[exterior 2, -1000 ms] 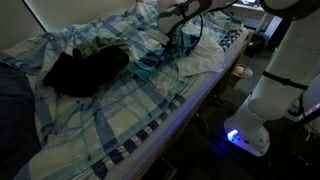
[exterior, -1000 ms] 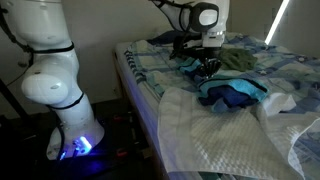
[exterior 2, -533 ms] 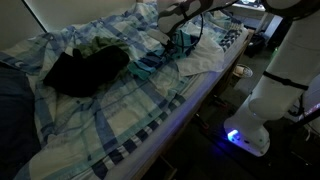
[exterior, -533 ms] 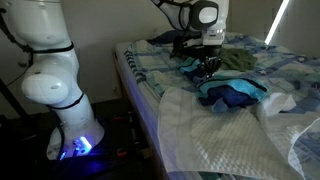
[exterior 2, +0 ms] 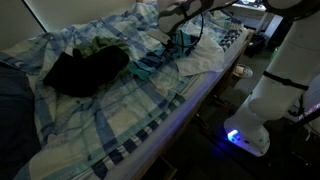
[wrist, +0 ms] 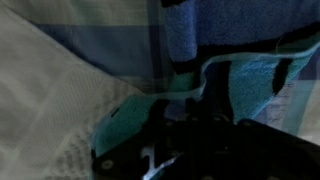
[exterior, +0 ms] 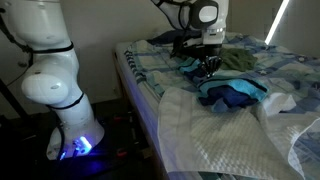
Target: Unfold the blue towel.
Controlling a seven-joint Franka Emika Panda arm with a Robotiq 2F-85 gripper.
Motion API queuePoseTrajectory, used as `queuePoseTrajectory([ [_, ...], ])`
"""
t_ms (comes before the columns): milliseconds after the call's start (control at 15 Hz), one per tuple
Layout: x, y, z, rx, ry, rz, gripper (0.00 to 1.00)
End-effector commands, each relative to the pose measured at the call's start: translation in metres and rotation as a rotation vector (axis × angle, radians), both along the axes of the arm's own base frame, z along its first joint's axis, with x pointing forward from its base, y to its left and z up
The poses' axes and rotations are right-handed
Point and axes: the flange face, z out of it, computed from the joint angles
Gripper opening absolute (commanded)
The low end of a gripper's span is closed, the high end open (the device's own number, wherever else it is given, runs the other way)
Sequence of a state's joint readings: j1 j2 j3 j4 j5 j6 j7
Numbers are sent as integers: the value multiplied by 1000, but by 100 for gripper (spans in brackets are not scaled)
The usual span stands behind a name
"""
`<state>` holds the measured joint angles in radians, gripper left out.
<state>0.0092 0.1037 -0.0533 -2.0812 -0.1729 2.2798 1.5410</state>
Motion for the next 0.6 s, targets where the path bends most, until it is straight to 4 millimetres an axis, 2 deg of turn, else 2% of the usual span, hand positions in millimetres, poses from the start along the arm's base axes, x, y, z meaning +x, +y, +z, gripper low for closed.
queuePoseTrajectory([
  [0,-19,5,27,-30,-3,-29,1],
  [533,-58,6,88,-99,-27,-75,1],
])
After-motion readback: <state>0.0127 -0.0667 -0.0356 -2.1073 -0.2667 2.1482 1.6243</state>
